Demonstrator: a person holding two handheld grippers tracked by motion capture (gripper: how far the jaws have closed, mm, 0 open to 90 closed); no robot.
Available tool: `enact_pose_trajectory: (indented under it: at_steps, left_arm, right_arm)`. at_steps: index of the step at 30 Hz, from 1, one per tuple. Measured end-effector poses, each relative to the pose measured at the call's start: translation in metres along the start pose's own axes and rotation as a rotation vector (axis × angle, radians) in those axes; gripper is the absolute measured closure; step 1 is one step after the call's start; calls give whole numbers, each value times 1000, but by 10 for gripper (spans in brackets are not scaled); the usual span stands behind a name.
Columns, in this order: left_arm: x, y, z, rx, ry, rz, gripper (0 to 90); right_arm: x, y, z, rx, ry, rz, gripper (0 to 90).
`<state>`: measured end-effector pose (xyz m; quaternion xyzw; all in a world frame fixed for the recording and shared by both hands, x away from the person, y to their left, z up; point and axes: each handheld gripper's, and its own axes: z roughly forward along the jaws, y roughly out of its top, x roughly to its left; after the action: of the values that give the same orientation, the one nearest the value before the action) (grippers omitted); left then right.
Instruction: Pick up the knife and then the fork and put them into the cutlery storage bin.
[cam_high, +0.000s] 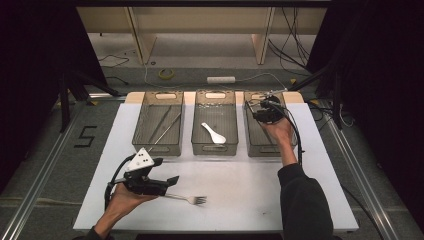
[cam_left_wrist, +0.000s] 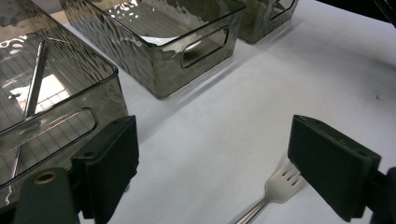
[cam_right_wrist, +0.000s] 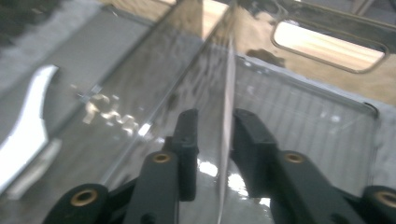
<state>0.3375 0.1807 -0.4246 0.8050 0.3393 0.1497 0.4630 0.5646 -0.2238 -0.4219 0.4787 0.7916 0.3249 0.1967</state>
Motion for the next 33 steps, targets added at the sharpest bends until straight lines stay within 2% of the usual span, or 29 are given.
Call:
enact_pose_trajectory:
  at_steps: [2, 4, 6, 8, 10, 13, 15, 17, 19, 23, 25, 27, 30, 33]
  left_arm:
    - [0, 0, 0, 0, -1, 0, 160]
    - [0, 0, 0, 2, 0, -3, 160]
    - [1, 0, 1, 7, -2, -4, 160]
    - [1, 0, 1, 14, -1, 1, 159]
    - [0, 1, 1, 19, -2, 3, 159]
    - [0, 2, 2, 45, 10, 17, 159]
    - [-1, 3, 3, 65, 17, 28, 160]
    - [-2, 4, 5, 103, 15, 39, 159]
    - [-3, 6, 7, 119, 33, 64, 160]
    - [-1, 10, 9, 150, 24, 54, 160]
    - [-1, 12, 9, 171, 21, 56, 161]
    - [1, 14, 9, 195, -1, 52, 161]
    - [1, 14, 10, 212, -12, 54, 160]
    - [2, 16, 11, 232, -16, 57, 160]
  right_arm:
    - [2, 3, -6, -11, 9, -12, 674]
    - [4, 6, -12, -21, 13, -19, 587]
    - [5, 7, -19, -46, 15, -30, 540]
    - [7, 8, -27, -59, 41, -33, 482]
    - [11, 6, -36, -69, 51, -57, 439]
    - [17, 2, -53, -124, 95, -61, 404]
    - [22, -2, -62, -141, 121, -71, 376]
    - [29, -10, -74, -162, 157, -88, 355]
    - [35, -19, -83, -176, 201, -94, 345]
    - [47, -38, -99, -208, 259, -99, 312]
    - [54, -47, -106, -233, 284, -100, 308]
    - [59, -56, -113, -251, 298, -104, 299]
    - [64, -69, -120, -281, 344, -100, 296]
    - [68, -81, -123, -289, 350, -95, 295]
